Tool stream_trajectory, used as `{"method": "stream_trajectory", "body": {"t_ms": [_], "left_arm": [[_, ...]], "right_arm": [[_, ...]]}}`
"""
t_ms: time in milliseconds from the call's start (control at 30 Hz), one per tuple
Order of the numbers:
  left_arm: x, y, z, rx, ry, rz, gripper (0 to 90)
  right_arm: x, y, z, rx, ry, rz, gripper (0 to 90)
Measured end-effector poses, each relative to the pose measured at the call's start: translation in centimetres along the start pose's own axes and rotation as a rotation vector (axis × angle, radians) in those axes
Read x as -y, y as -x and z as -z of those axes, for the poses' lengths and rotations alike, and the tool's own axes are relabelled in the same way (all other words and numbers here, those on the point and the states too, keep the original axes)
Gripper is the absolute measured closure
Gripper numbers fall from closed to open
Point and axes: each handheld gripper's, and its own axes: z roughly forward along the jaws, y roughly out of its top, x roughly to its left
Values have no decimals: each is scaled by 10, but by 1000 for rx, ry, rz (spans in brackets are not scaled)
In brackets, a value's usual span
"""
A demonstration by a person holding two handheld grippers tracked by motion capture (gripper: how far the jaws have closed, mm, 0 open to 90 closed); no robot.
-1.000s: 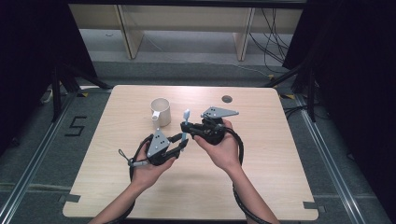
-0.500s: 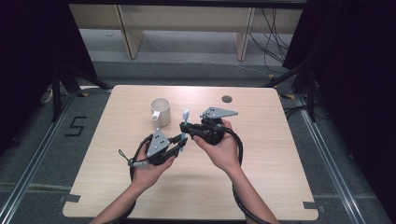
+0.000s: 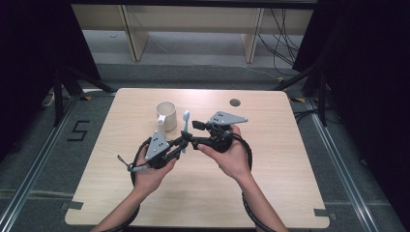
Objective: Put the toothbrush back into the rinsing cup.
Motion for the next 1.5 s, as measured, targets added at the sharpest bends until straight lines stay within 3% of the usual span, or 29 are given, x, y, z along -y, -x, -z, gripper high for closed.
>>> {"method": "stream_trajectory", "body": {"t_ms": [67, 133, 167, 333, 433, 500, 533, 567, 667, 767, 800, 900, 1000, 1067, 1267, 1300, 1400, 1467, 1500], "left_arm": [[2, -6, 1, -14, 2, 9, 790], [3, -11, 3, -34, 11, 16, 790], [3, -15, 4, -44, 17, 13, 790], [0, -27, 8, -83, 42, 11, 790], [-3, -31, 10, -103, 49, 20, 790], [-4, -35, 10, -120, 59, 24, 790], [-5, -37, 10, -130, 63, 27, 790], [-5, -39, 10, -137, 67, 35, 789], [-6, -43, 11, -159, 67, 40, 789], [-8, -49, 10, -182, 85, 49, 789], [-8, -51, 10, -189, 88, 53, 789], [-11, -58, 9, -212, 101, 66, 789], [-14, -63, 7, -230, 111, 68, 789], [-15, -67, 5, -242, 116, 69, 789], [-18, -75, 2, -272, 136, 83, 789], [-17, -77, 2, -277, 135, 85, 788], [-17, -82, 0, -286, 145, 101, 788], [-17, -84, -1, -289, 151, 103, 788], [-17, -85, -2, -291, 150, 102, 788]], "right_arm": [[1, 2, 6, 2, 11, 15, 373], [4, 4, 15, 12, 17, 1, 367], [6, 8, 20, 28, 27, 11, 367], [23, 29, 45, 124, 44, -34, 384], [38, 39, 56, 178, 33, -17, 419], [49, 41, 63, 210, 22, -49, 428], [55, 45, 65, 224, 33, -31, 430], [62, 45, 67, 235, 20, -59, 436], [80, 48, 71, 277, 6, -77, 441], [94, 53, 77, 345, 18, -59, 445], [97, 52, 80, 360, 6, -90, 445], [105, 58, 85, 408, 33, -63, 445], [112, 59, 88, 431, 26, -99, 442], [115, 62, 90, 446, 17, -68, 442], [126, 65, 91, 459, 16, -70, 441], [126, 62, 91, 460, 15, -122, 441], [128, 65, 93, 458, 10, -90, 442], [128, 64, 94, 494, 0, -97, 440], [129, 65, 95, 478, 16, -86, 440]]}}
